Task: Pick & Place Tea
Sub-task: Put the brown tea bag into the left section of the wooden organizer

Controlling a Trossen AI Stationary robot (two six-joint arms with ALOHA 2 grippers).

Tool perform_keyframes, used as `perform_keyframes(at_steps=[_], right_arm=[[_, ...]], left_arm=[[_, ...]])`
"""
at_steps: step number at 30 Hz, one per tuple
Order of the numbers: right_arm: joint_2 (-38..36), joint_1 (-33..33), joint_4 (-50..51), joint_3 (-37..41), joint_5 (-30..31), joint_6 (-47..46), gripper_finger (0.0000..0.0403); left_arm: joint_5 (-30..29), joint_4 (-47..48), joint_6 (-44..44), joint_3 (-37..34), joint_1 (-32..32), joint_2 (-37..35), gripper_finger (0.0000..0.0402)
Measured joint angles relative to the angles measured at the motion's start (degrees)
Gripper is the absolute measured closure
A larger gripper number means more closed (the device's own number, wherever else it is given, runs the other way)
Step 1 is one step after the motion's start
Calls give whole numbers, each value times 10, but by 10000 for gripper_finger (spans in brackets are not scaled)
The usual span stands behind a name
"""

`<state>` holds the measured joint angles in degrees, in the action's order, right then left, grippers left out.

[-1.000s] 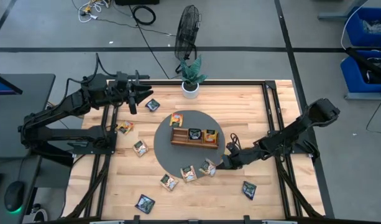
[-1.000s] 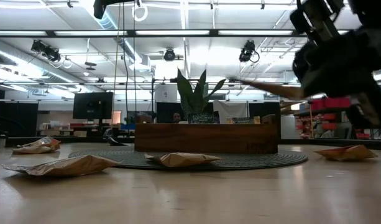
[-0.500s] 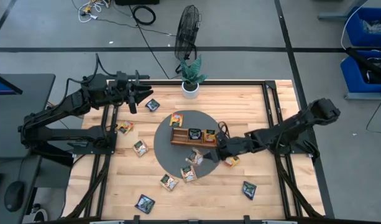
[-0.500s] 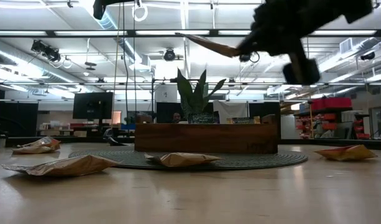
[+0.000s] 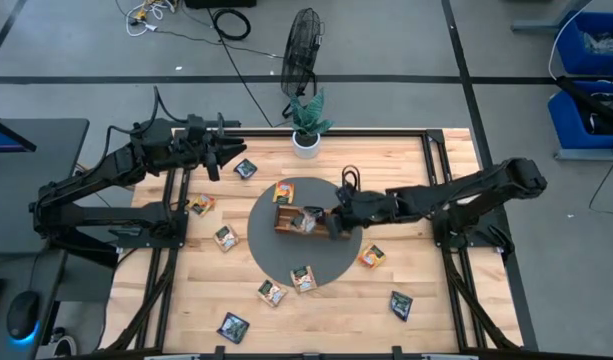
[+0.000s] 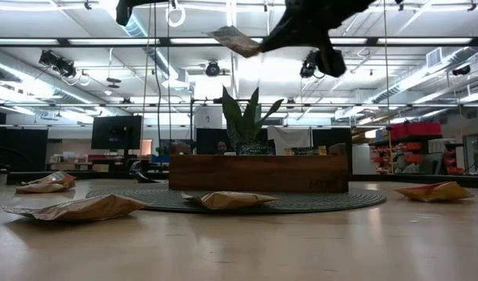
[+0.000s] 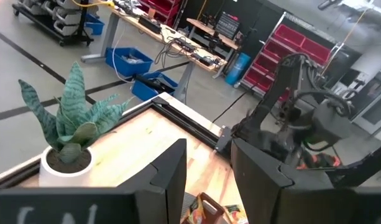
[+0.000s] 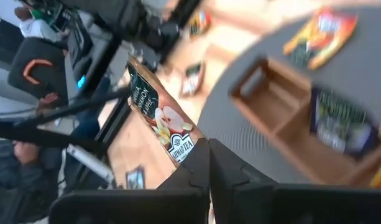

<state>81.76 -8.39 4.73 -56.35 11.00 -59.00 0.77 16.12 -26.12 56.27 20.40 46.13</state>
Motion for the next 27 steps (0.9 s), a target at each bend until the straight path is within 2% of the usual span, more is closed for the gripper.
perform_keyframes(at_steps=[6, 15, 21, 25, 27], right_arm=[[0, 29, 2, -33, 61, 58, 403], [0, 64, -1, -77, 115, 131, 403], [0, 79, -43, -93, 131, 204, 403], [0, 85, -90, -96, 143, 250, 403], [0, 86, -117, -97, 144, 264, 403]], left_arm=[[9, 0, 16, 0, 0, 0, 271], [16, -1, 48, 0, 0, 0, 271], [81, -15, 118, 1, -1, 8, 271], [88, -28, 162, 1, -11, 25, 271], [88, -38, 157, 1, -14, 40, 271]])
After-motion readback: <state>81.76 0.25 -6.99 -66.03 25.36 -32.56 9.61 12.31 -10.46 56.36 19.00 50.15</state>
